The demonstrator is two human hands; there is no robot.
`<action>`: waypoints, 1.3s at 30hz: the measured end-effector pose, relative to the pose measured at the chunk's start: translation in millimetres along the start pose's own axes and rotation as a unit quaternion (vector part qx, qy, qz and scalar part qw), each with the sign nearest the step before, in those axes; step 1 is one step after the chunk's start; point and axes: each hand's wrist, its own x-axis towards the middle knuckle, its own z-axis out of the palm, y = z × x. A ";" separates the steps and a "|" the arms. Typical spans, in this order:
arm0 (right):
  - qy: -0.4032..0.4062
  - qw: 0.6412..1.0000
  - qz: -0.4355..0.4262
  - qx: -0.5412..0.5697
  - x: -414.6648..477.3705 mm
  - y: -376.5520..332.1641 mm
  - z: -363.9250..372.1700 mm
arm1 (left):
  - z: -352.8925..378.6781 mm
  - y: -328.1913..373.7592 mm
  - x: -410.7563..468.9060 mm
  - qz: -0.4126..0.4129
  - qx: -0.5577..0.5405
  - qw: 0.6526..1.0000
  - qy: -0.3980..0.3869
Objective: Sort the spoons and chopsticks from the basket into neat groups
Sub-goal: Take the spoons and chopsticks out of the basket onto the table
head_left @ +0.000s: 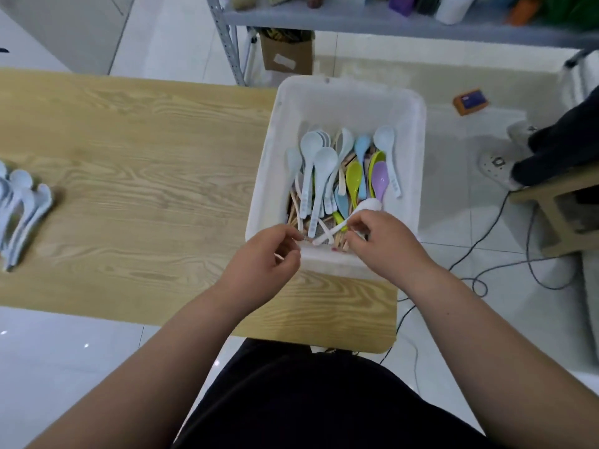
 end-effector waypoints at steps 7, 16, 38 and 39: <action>0.025 0.910 0.012 -0.414 81.2 -13.7 -3.8 | 16.8 -11.4 127.4 -0.017 0.225 0.974 -0.025; -0.042 0.855 0.066 -0.512 114.3 4.4 -16.2 | 43.2 -25.1 184.6 -0.071 0.343 0.936 -0.044; 0.098 0.974 0.181 0.090 38.1 19.6 28.4 | 72.1 -8.4 158.7 -0.141 0.135 0.980 0.040; 0.085 0.973 0.190 0.097 36.6 20.1 29.4 | 71.3 -6.4 153.4 -0.133 0.180 0.974 0.028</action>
